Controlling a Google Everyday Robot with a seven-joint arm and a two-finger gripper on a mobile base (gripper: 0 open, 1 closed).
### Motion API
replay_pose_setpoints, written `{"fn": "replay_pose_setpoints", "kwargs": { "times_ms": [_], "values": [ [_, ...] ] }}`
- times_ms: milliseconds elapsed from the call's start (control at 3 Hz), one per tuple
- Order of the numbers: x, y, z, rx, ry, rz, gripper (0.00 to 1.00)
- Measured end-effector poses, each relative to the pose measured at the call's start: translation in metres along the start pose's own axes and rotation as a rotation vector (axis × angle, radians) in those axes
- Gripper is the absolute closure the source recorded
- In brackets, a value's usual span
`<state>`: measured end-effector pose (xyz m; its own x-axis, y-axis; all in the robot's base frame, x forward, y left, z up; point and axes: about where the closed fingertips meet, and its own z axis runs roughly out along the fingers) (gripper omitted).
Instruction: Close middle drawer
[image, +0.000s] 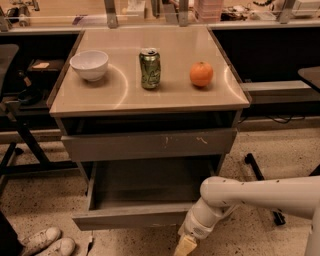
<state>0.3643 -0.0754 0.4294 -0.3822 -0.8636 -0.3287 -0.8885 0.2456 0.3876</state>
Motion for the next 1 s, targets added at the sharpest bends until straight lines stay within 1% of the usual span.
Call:
{"fn": "replay_pose_setpoints", "kwargs": {
  "times_ms": [333, 667, 1000],
  "values": [
    [0.000, 0.000, 0.000, 0.000, 0.000, 0.000, 0.65],
    [-0.007, -0.008, 0.001, 0.003, -0.018, -0.009, 0.88],
    [-0.017, -0.025, 0.001, 0.015, -0.036, -0.037, 1.00]
  ]
}}
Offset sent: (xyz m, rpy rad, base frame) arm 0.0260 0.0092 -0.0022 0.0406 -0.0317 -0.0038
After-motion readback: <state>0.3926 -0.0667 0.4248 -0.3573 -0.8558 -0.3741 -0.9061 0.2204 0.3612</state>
